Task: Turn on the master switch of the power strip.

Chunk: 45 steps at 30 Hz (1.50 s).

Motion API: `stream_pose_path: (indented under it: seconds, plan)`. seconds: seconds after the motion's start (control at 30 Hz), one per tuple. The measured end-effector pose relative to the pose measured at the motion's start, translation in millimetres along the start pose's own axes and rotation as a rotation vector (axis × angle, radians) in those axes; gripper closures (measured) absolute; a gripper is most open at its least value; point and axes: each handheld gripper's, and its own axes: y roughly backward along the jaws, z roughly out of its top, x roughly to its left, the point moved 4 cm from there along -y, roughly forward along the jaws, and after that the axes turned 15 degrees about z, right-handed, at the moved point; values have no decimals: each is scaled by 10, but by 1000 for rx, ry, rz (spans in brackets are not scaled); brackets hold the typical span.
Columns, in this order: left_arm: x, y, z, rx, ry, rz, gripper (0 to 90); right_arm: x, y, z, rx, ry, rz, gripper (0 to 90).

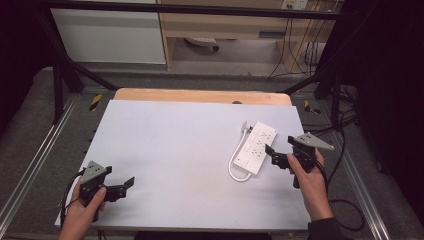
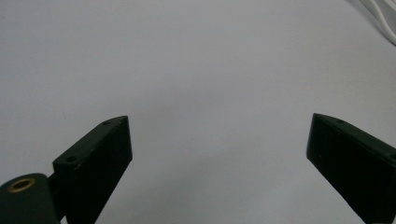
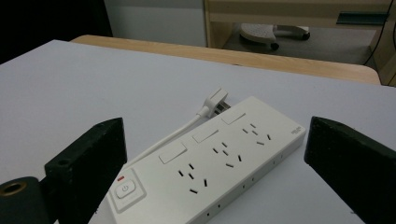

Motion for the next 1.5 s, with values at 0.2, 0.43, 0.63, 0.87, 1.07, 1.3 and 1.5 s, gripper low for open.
stream_pose_path:
  seconds: [0.2,0.43,0.63,0.87,1.07,1.3,1.5]
  plan:
    - [9,3,1,-4,9,1,70,-32,85,-63,3,-2,-9,62]
    - [5,3,1,-4,5,-1,70,-76,199,-156,10,-3,-24,59]
    - [2,2,1,-3,4,-1,70,-117,289,-259,17,-5,-41,58]
    - [3,4,2,-4,4,-2,70,-176,390,-386,15,-20,-58,58]
    - [3,6,2,-4,3,-3,70,-214,440,-495,18,-26,-64,57]
    - [2,7,1,-5,2,-3,70,-235,449,-605,31,-36,-67,52]
    - [3,7,1,-6,2,-4,70,-237,412,-685,54,-39,-63,49]
